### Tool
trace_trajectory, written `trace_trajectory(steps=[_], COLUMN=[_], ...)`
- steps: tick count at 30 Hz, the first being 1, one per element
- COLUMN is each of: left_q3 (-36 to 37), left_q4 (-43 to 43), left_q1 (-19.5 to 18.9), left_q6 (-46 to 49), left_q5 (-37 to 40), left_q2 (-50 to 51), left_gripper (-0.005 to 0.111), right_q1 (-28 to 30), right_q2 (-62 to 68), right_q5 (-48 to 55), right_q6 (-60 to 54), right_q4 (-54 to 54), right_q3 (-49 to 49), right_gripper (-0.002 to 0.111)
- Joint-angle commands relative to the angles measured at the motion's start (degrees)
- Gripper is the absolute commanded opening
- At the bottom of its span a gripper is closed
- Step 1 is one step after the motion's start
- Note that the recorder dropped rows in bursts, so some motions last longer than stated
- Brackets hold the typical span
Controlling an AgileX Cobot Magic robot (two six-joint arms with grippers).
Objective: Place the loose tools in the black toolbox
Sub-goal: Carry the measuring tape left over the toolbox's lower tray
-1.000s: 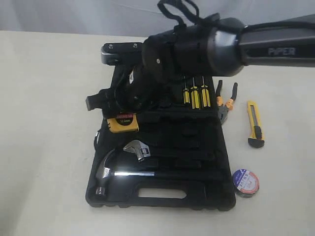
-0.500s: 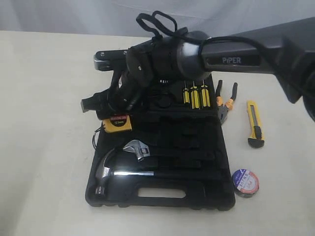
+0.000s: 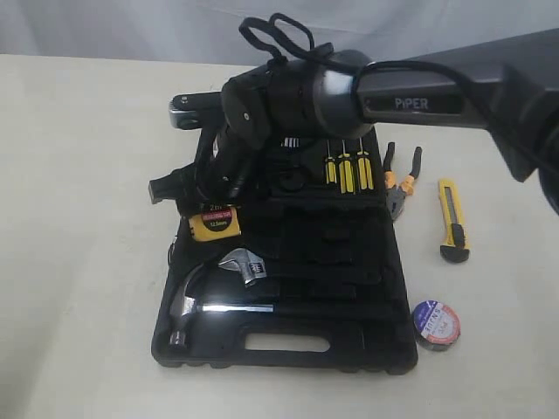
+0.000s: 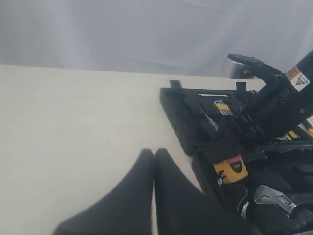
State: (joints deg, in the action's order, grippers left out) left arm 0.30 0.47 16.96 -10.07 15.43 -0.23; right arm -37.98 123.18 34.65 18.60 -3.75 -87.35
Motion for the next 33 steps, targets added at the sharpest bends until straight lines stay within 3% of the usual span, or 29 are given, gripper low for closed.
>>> trace_trajectory(steps=[1, 3, 4, 16, 18, 20, 22, 33], left_q3=[-0.30, -0.30, -0.30, -0.30, -0.30, -0.30, -0.30, -0.30], left_q4=[-0.47, -0.47, -0.47, -0.47, -0.47, -0.47, -0.47, -0.47], left_q1=[0.26, 0.26, 0.26, 0.26, 0.26, 0.26, 0.26, 0.26], left_q6=[0.02, 0.02, 0.02, 0.02, 0.02, 0.02, 0.02, 0.02], left_q5=[0.18, 0.18, 0.18, 0.18, 0.18, 0.18, 0.18, 0.18], left_q2=[0.23, 0.23, 0.23, 0.23, 0.23, 0.23, 0.23, 0.23], left_gripper=[0.000, 0.000, 0.000, 0.000, 0.000, 0.000, 0.000, 0.000], right_q1=[-0.11, -0.11, -0.11, -0.11, -0.11, -0.11, -0.11, -0.11], right_q2=[0.98, 0.98, 0.98, -3.85, -5.90, -7.38, -7.77, -2.23], right_q5=[4.79, 4.68, 4.68, 6.39, 6.28, 6.28, 5.95, -2.02], right_q6=[-0.11, -0.37, -0.55, -1.03, -1.27, -1.41, -3.85, -3.83], right_q4=[1.10, 2.61, 2.80, 4.07, 4.07, 4.15, 4.15, 5.09], right_q3=[0.76, 0.76, 0.76, -2.63, -3.19, -3.19, -3.19, -3.19], right_gripper=[0.062, 0.079, 0.082, 0.081, 0.065, 0.039, -0.001, -0.001])
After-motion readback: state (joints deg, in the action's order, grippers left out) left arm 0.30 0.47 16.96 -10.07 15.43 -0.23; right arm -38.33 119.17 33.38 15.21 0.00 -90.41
